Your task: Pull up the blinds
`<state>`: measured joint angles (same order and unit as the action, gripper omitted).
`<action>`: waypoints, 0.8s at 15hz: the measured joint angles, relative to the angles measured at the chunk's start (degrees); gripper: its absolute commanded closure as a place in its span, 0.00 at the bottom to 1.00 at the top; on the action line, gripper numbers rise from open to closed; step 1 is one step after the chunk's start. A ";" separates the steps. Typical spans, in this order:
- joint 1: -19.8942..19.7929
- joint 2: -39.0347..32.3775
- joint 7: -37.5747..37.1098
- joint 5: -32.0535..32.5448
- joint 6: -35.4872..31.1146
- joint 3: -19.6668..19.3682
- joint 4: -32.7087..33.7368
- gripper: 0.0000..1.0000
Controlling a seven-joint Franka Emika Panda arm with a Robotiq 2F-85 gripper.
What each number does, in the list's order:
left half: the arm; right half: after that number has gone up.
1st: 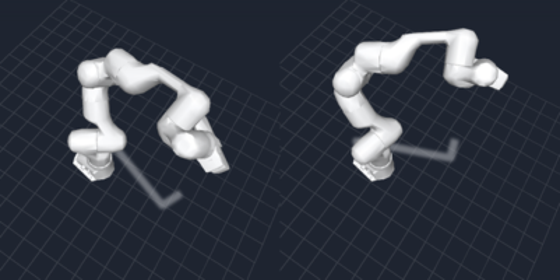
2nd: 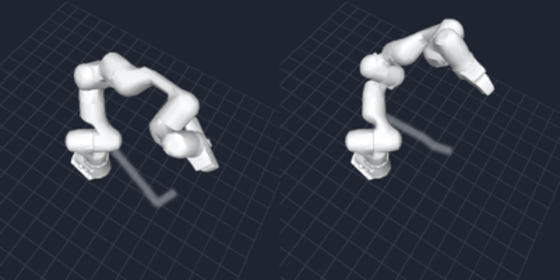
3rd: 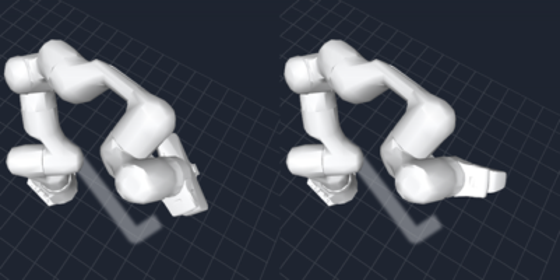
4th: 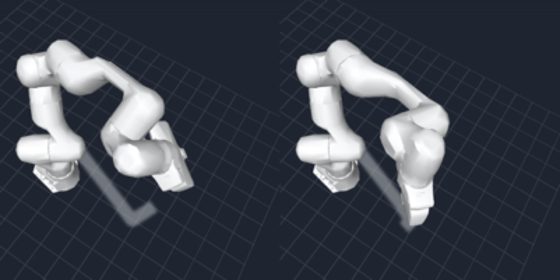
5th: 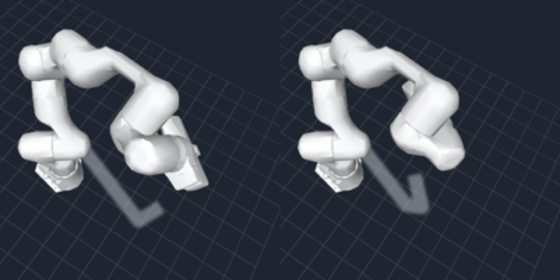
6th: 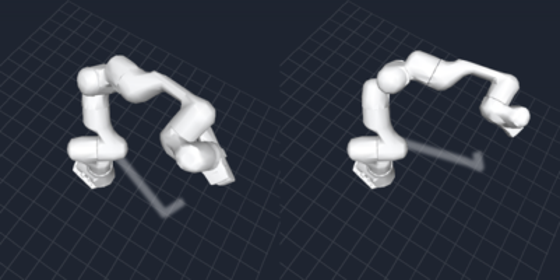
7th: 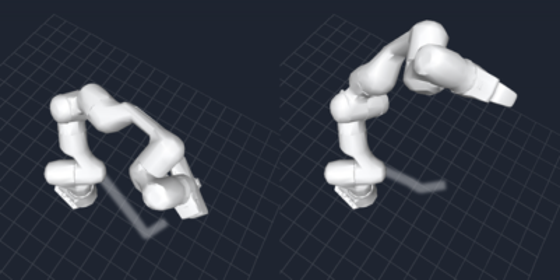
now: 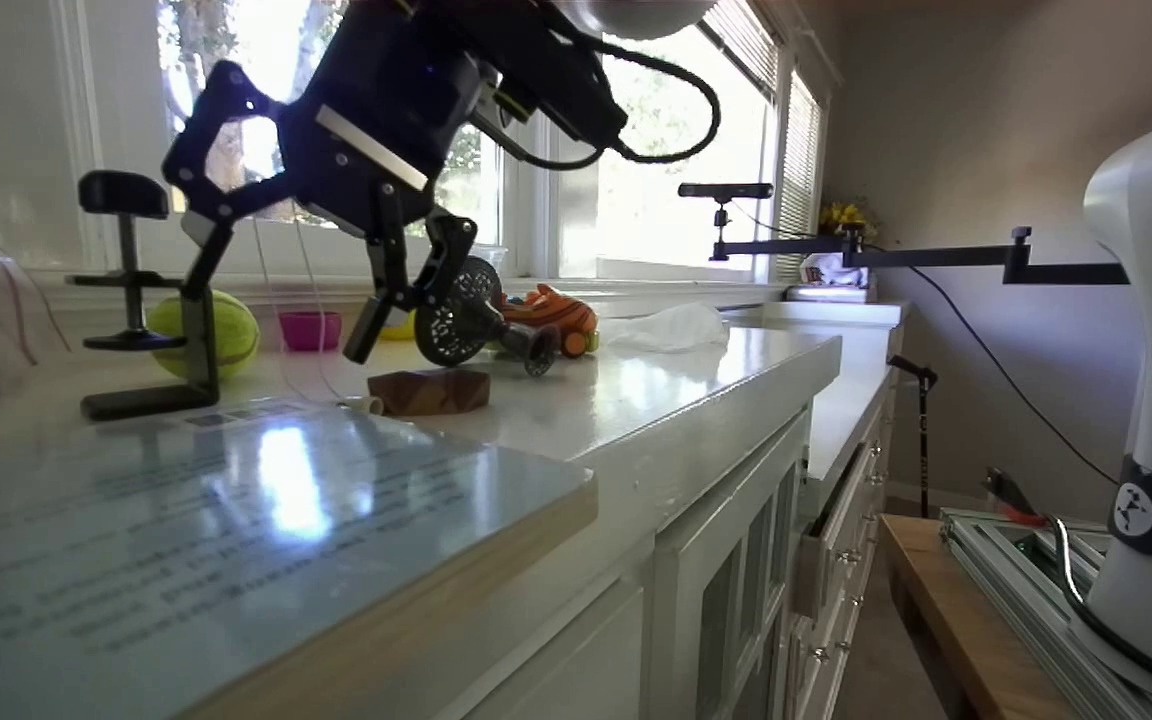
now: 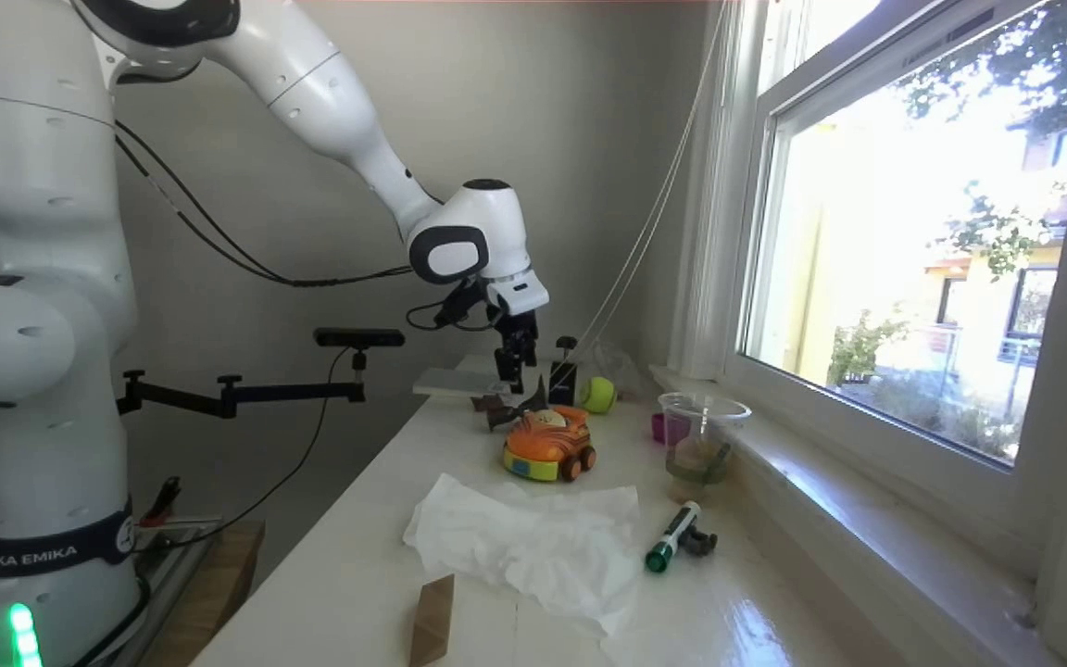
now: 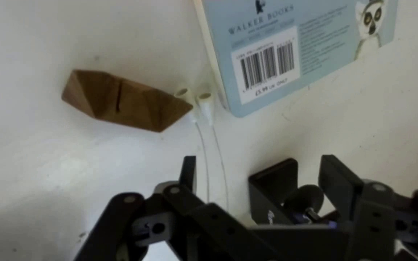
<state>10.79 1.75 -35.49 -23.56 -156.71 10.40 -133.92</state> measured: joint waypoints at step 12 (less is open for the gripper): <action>-4.03 5.00 -16.31 49.97 16.18 1.93 15.16 0.00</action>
<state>6.76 6.76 -51.80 26.41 -140.53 12.33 -118.76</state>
